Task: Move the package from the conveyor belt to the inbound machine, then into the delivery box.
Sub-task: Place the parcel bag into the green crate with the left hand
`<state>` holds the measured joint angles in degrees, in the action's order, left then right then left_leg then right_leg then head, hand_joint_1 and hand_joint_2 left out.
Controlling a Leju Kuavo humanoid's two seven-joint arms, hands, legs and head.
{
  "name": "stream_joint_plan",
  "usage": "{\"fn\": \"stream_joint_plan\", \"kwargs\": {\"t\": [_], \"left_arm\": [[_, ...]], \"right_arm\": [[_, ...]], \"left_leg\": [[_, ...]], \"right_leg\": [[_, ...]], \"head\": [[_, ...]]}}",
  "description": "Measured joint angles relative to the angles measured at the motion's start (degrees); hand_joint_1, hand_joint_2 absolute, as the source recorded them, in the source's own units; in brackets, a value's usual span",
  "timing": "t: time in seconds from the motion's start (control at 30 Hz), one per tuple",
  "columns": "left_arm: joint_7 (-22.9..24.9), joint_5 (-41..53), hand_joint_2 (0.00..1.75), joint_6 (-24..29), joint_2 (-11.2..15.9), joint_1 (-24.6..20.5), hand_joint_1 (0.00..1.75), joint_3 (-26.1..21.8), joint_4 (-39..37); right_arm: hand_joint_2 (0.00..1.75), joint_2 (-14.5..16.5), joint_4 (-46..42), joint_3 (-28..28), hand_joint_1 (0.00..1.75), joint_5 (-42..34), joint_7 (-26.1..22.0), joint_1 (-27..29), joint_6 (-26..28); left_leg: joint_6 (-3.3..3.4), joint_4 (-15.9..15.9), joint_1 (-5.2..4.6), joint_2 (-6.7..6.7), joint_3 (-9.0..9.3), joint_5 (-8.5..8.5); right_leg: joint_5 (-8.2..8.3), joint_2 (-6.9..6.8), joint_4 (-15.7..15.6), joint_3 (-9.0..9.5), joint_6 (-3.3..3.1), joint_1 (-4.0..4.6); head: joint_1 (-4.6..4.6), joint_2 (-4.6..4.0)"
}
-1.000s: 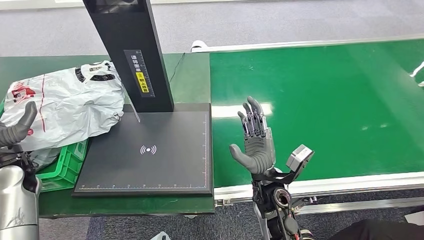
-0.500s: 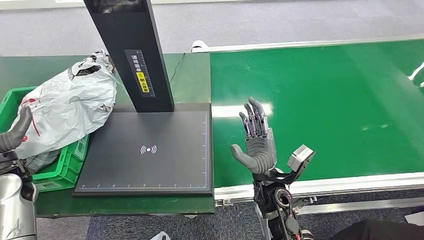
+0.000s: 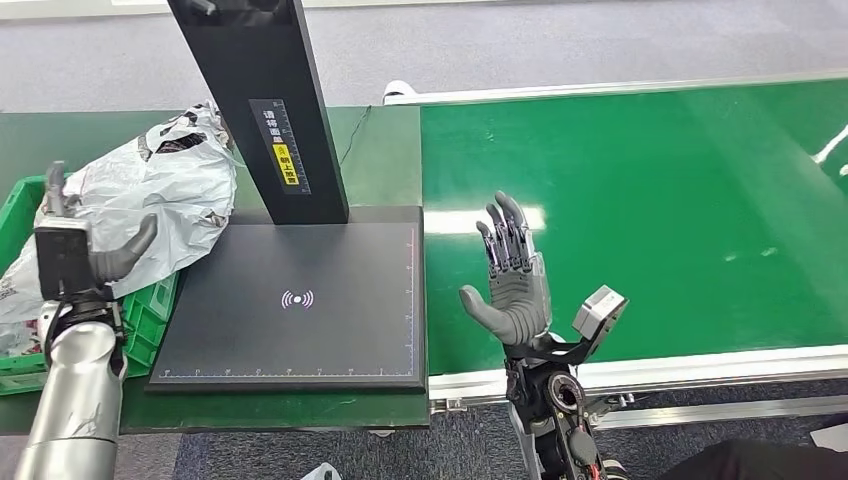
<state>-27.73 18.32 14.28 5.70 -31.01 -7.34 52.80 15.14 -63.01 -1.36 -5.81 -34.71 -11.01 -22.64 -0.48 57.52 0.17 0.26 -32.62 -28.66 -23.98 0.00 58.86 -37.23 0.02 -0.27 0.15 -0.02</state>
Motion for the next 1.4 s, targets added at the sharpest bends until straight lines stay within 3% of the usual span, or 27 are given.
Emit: {"fn": "stream_joint_plan", "kwargs": {"t": [0.3,0.5,0.6,0.73,0.87,0.97,1.4], "left_arm": [[1.4,3.83,1.75,0.98,-2.49,-8.3,0.0,4.41,-15.67],[1.25,3.91,1.75,0.97,-2.89,-10.39,0.0,5.31,-19.87],[-1.95,1.7,1.75,1.95,-2.74,-10.91,0.0,5.22,-20.55],[-7.24,-4.75,1.75,5.02,-2.17,-8.77,0.0,4.07,-14.15],[-4.39,-7.87,1.75,5.87,-0.98,-3.21,0.0,2.95,-1.65],[-3.25,-8.12,1.75,5.52,-0.08,-0.37,0.0,1.72,2.9],[-3.11,-7.93,1.75,4.2,2.41,1.62,0.0,-2.94,3.14]], "right_arm": [[1.75,0.2,1.41,-0.62,0.0,-0.24,-0.19,-1.34,-0.14],[1.75,0.19,2.21,-0.66,0.0,-0.6,-0.54,-1.43,-0.22],[1.75,0.16,2.53,-0.66,0.0,-0.91,-1.02,-1.34,-0.17],[1.75,0.07,2.78,-0.64,0.0,-1.26,-1.27,-0.95,0.11],[1.75,-0.02,2.78,-0.63,0.0,-1.49,-1.24,-0.46,0.14],[1.75,-0.04,2.77,-0.63,0.0,-1.34,-0.9,-0.33,0.08],[1.75,0.0,2.52,-0.63,0.0,-0.81,-0.32,-0.23,-0.09]], "left_leg": [[0.01,0.01,0.0,0.01,0.02,0.01],[0.01,0.0,0.01,0.02,0.0,0.01],[0.01,0.0,0.0,0.03,-0.01,0.01],[0.0,0.0,0.01,0.07,-0.01,0.0],[-0.01,-0.01,0.01,0.07,-0.03,-0.01],[-0.01,-0.02,0.01,0.06,-0.05,-0.01],[0.0,-0.01,0.01,0.07,-0.01,0.01]], "right_leg": [[0.05,0.01,0.02,0.01,0.02,-0.01],[0.03,0.01,0.02,-0.02,0.02,0.0],[0.04,0.01,0.02,-0.01,0.02,0.0],[0.03,0.03,0.03,-0.01,0.01,0.0],[-0.01,0.03,0.03,-0.04,0.0,0.0],[-0.03,0.02,0.02,-0.03,0.01,0.0],[0.0,0.03,0.03,-0.02,0.0,0.0]], "head": [[-0.01,-0.01],[0.0,0.0],[0.0,0.01],[-0.01,-0.01],[-0.01,0.0],[0.0,0.0],[-0.01,0.0]]}}
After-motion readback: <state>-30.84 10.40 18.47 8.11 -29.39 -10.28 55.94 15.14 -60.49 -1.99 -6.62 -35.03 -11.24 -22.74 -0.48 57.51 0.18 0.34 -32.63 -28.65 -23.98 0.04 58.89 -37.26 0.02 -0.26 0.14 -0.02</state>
